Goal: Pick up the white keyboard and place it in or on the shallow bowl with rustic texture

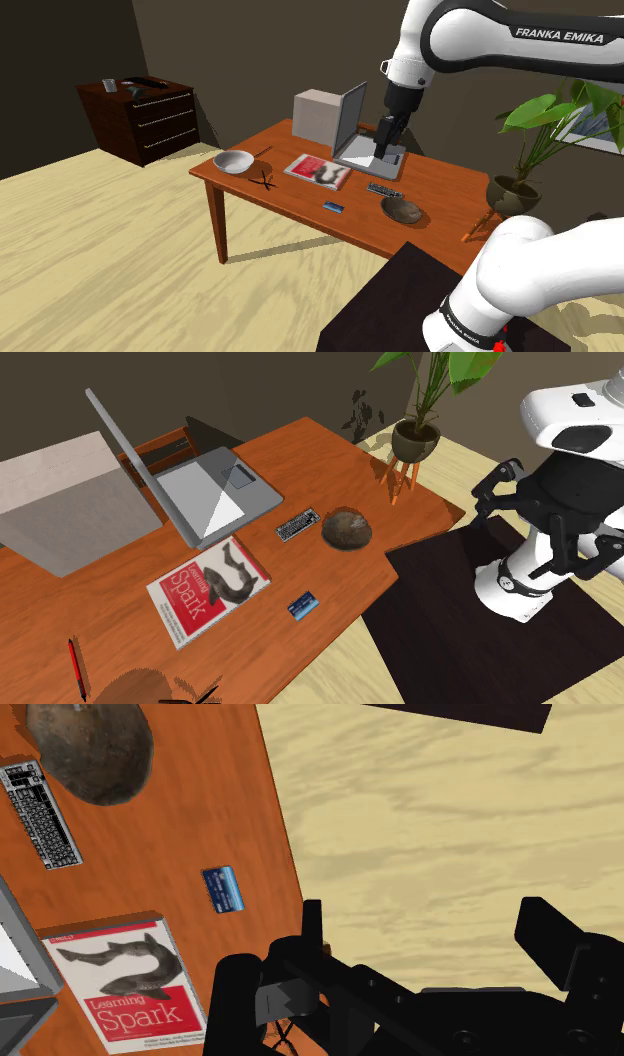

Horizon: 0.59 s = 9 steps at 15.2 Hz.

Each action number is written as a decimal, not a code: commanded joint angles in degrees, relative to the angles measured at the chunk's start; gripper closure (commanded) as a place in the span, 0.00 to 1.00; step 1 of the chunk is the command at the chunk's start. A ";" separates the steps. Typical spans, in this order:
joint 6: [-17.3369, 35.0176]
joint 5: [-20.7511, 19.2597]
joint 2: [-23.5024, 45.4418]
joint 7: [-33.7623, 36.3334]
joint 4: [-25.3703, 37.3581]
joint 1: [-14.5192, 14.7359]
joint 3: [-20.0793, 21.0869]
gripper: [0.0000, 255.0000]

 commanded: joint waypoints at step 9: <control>11.51 -4.73 4.58 -7.57 -6.68 -3.22 -7.23 0.00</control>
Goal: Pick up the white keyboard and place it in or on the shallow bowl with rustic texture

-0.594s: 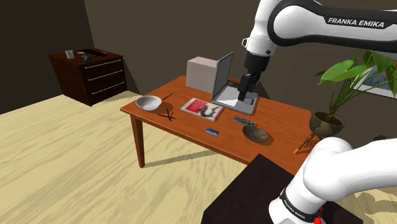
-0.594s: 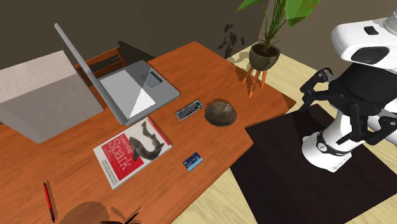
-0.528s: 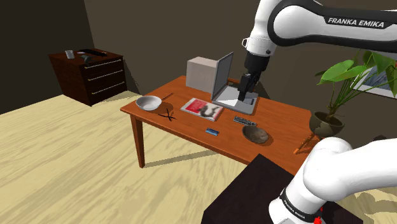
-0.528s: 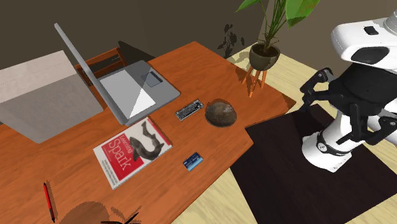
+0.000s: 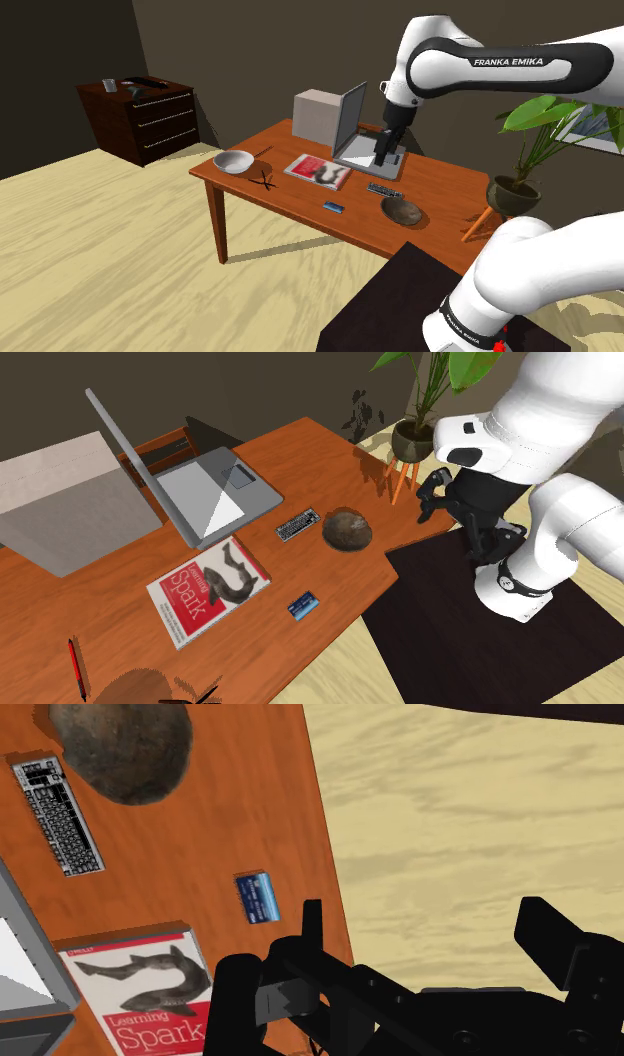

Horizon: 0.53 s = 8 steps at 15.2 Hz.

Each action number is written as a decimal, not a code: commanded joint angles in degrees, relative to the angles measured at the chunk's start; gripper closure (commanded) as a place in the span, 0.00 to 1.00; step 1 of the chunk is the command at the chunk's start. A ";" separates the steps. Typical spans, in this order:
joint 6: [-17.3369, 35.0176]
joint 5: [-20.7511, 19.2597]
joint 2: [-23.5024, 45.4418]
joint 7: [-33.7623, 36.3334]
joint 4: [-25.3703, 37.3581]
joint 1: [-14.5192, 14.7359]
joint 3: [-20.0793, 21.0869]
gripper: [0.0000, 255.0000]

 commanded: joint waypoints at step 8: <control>14.25 -4.28 10.19 -8.71 -3.34 -3.56 -8.69 0.00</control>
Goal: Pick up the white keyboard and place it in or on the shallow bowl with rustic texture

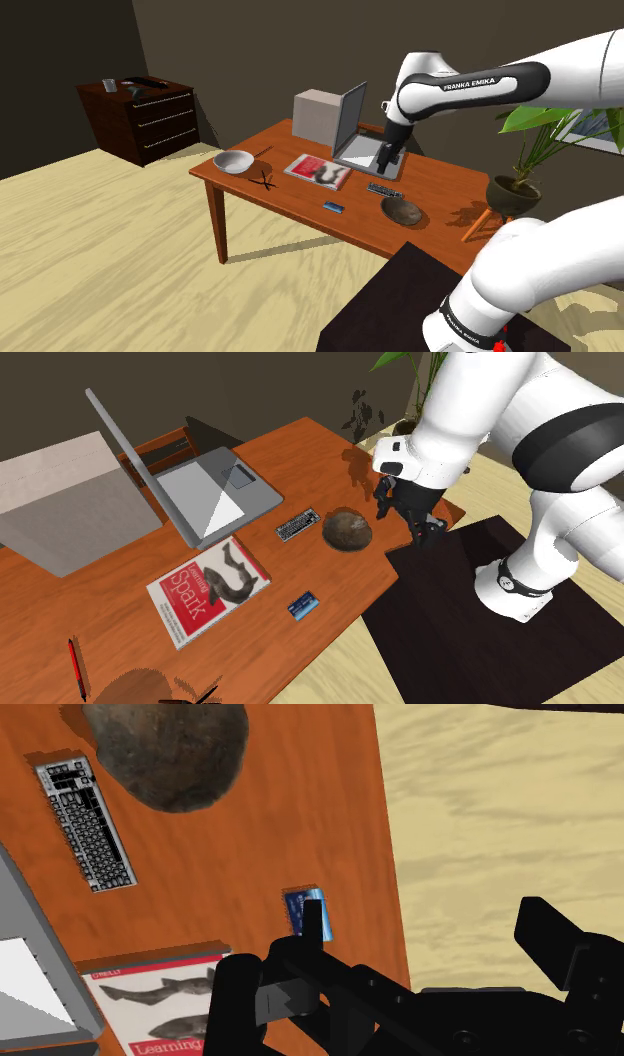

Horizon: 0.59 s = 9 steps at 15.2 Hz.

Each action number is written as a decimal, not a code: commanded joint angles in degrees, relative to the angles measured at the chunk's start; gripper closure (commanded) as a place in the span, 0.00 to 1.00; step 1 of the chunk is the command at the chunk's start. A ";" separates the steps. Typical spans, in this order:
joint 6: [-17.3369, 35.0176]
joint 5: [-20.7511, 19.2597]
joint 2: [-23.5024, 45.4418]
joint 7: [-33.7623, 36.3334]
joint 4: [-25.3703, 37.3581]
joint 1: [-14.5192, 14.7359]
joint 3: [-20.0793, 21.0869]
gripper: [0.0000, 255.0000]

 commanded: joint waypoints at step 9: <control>14.96 0.46 18.00 -10.78 3.81 -2.21 -9.18 0.00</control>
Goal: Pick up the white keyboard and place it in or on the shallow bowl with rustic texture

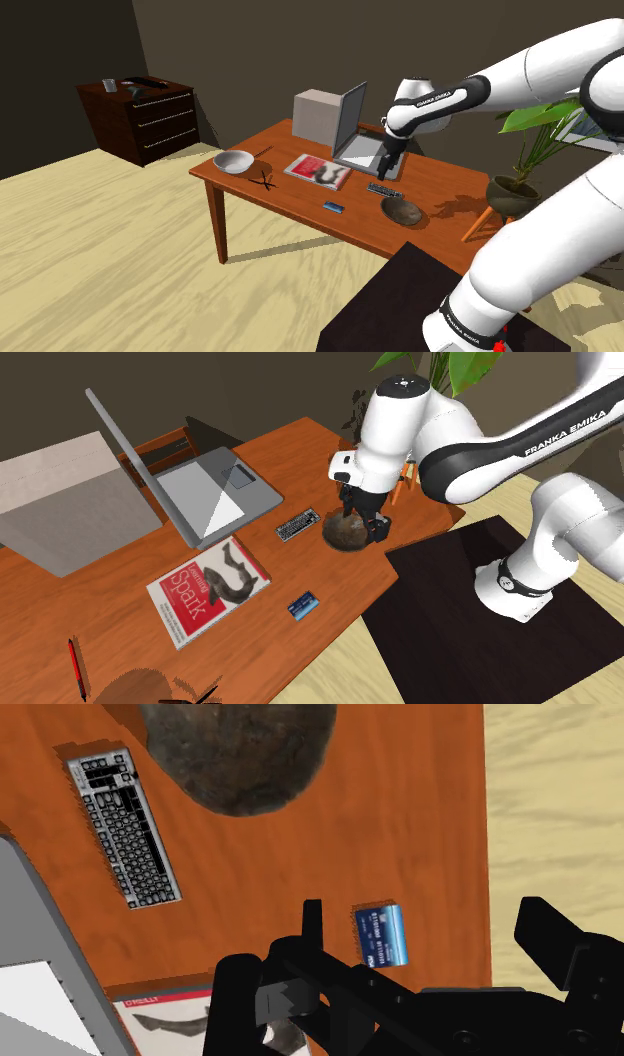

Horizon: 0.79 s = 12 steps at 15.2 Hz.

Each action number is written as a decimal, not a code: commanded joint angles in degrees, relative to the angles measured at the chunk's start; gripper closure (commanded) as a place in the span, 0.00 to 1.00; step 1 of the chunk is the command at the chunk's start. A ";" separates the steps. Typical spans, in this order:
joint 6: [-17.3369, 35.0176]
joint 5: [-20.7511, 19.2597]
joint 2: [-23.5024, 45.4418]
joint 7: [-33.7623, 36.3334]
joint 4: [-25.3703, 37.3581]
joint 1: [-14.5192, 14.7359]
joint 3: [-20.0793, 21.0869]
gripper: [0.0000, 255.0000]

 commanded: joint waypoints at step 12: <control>12.13 14.80 28.62 -20.07 15.13 -5.29 -5.32 0.00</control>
